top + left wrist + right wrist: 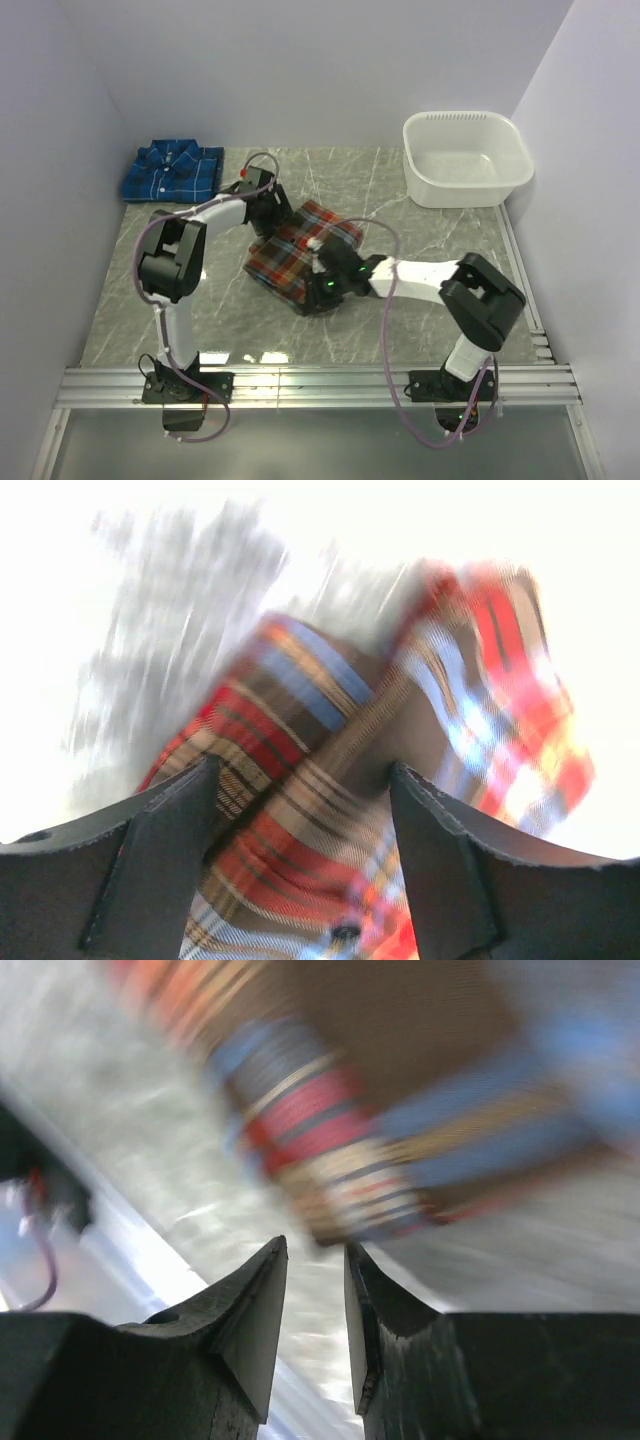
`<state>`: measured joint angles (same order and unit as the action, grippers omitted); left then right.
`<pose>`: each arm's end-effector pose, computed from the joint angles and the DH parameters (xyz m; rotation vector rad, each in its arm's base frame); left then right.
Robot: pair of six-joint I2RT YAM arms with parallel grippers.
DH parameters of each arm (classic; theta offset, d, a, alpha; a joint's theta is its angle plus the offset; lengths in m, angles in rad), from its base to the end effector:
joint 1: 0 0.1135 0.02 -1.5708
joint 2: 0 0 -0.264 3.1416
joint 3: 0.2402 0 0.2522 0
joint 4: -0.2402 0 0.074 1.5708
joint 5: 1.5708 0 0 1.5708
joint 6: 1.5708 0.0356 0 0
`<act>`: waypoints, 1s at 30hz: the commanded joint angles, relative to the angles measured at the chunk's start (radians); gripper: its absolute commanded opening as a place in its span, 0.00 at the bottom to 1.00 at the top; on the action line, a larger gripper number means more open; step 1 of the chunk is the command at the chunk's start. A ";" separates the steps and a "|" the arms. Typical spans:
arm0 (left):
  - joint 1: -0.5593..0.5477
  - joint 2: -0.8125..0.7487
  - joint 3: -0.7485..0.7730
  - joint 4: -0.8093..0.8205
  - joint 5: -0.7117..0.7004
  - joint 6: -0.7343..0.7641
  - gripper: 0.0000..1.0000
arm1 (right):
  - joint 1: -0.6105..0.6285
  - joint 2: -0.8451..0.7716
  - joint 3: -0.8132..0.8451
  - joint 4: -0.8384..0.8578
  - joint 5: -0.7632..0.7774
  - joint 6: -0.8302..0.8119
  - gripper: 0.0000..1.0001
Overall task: Fold and stack the long sleeve shirts
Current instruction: Fold the shirt
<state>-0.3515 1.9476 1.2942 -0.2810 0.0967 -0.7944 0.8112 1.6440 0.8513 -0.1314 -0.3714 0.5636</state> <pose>0.3867 -0.1455 0.1697 -0.5305 2.5452 -0.5699 0.2100 0.2399 0.1589 -0.5034 2.6654 0.9687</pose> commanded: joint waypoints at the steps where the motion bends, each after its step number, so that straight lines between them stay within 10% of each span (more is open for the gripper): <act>1: 0.006 0.062 0.169 -0.081 -0.054 0.162 0.77 | 0.117 0.060 0.150 0.021 -0.003 0.042 0.38; 10: 0.077 -0.335 0.007 -0.058 -0.081 0.046 0.99 | 0.063 -0.042 0.273 -0.157 0.232 -0.113 0.55; 19: 0.013 -0.755 -0.490 -0.052 -0.043 -0.231 0.99 | -0.361 -0.093 0.270 -0.155 0.227 -0.188 0.67; 30: -0.241 -0.708 -0.638 0.094 -0.065 -0.404 0.93 | -0.483 0.187 0.459 -0.125 0.167 -0.228 0.64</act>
<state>-0.5663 1.2064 0.6128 -0.2798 0.0536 -1.1362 0.3336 1.8019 1.2552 -0.2756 -0.1799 0.3698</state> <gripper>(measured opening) 0.939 0.647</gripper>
